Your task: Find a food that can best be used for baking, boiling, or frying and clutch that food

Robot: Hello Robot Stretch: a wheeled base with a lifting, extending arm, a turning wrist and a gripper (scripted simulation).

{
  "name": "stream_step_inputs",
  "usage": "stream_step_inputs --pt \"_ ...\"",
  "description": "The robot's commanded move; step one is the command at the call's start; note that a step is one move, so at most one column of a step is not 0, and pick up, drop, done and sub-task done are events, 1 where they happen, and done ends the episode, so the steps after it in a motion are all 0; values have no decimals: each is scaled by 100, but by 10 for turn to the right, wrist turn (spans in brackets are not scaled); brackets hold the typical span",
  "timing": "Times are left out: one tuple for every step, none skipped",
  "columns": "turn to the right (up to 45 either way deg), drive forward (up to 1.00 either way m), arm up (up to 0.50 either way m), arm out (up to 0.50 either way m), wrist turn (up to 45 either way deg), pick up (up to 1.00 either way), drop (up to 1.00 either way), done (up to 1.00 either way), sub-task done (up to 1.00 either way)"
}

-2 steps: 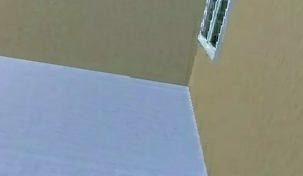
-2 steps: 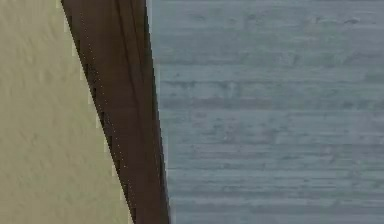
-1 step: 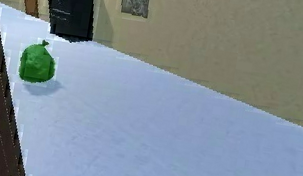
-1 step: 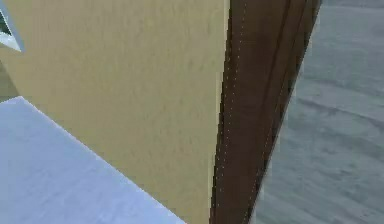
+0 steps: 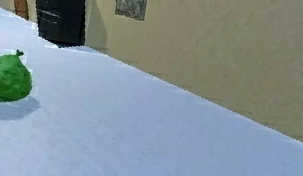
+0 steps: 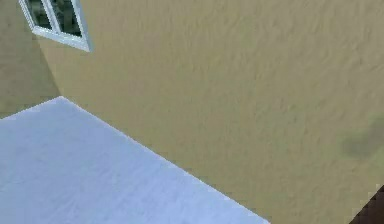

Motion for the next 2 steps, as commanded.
stream_step_inputs --pt "-450 0 0 0 0 0 0 0 0" --pt "-30 0 0 0 0 0 0 0 0"
